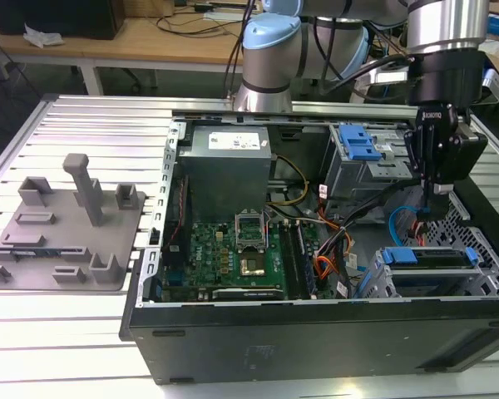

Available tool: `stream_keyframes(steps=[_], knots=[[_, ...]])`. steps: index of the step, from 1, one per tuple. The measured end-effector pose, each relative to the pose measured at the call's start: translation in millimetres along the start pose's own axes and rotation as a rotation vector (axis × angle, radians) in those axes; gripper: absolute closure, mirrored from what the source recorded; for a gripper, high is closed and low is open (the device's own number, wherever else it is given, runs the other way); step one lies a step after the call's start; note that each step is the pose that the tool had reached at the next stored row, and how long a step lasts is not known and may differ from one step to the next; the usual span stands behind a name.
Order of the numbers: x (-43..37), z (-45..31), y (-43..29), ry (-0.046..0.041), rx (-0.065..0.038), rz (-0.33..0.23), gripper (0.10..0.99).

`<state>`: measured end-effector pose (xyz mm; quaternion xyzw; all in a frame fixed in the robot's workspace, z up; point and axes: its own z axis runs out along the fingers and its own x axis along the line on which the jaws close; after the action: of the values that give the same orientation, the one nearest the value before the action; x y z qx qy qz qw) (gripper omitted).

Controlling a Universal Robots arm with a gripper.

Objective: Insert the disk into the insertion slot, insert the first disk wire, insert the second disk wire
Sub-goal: 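Insert the first disk wire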

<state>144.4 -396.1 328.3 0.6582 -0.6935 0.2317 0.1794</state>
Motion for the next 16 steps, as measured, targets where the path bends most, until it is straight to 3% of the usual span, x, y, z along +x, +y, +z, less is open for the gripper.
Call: stream_keyframes(steps=[1,2,3,4,7,8,9,10,11,14,15,16], knots=[[-0.2,0.2,-4.2,0.0011,-0.03,-0.02,0.922],[-0.4,0.3,-7.2,0.0018,-0.051,-0.034,0.922],[-0.6,0.5,-10.2,0.002,-0.065,-0.043,0.922],[-0.8,1.1,-16.5,0.0023,-0.082,-0.055,0.922],[3.5,4.4,-20.7,0.0008,-0.088,-0.058,0.922],[4.6,5.1,-20.8,-0.0052,-0.089,-0.058,0.922],[5.5,5.7,-20.8,-0.0142,-0.089,-0.057,0.922],[9.0,5.7,-21.0,-0.0357,-0.09,-0.057,0.922],[11.6,5.3,-21.2,-0.0509,-0.091,-0.057,0.922],[17.2,4.4,-21.6,-0.084,-0.092,-0.056,0.922],[20.4,3.7,-21.9,-0.0989,-0.093,-0.056,0.922],[25.3,3.4,-22.3,-0.1289,-0.094,-0.056,0.922]])
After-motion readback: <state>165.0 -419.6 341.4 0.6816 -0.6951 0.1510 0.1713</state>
